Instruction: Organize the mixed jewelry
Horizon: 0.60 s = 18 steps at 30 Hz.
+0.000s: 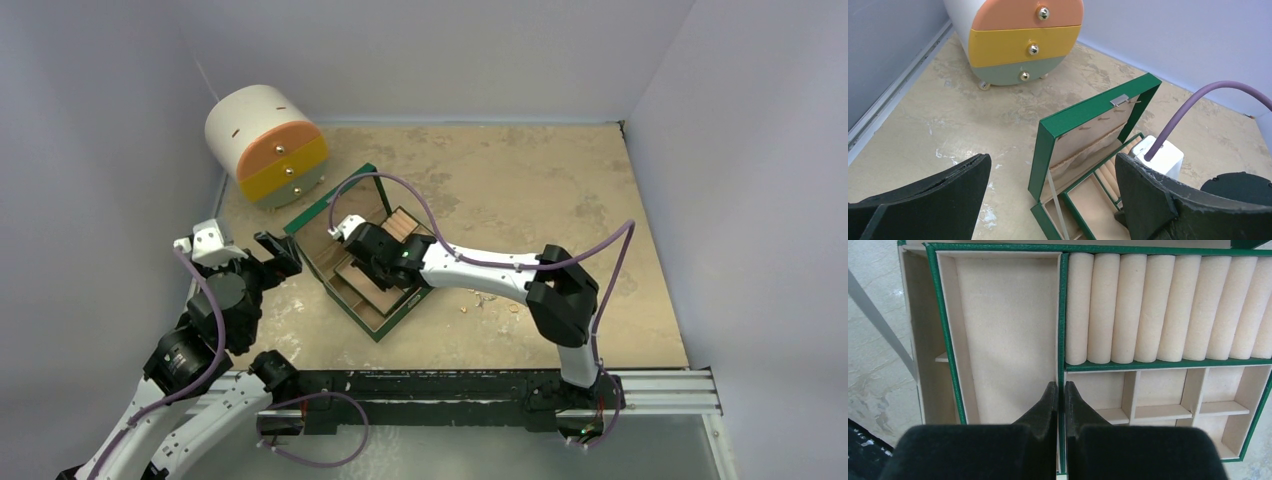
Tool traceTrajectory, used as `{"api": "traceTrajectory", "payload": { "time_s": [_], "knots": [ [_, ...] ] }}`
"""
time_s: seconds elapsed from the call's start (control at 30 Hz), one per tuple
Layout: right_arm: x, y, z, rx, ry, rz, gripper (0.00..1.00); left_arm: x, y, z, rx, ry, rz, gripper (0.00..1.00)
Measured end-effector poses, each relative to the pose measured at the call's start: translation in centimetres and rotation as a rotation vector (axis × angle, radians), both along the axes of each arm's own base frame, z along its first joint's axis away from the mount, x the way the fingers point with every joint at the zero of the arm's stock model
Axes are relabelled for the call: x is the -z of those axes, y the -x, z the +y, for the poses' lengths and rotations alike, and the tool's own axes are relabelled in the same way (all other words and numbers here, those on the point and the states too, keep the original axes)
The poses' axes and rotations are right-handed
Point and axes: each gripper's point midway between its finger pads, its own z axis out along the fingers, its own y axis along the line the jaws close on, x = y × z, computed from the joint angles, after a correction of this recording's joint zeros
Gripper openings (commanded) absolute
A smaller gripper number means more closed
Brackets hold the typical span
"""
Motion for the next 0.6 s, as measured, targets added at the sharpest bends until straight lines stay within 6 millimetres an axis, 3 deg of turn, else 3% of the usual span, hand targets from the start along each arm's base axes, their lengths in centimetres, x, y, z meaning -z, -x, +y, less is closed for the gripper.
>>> {"api": "traceTrajectory", "payload": {
  "time_s": [0.6],
  "knots": [
    [0.84, 1.01, 0.94, 0.063, 0.026, 0.008, 0.0, 0.2, -0.19, -0.16, 0.0, -0.009, 0.011, 0.95]
  ]
}}
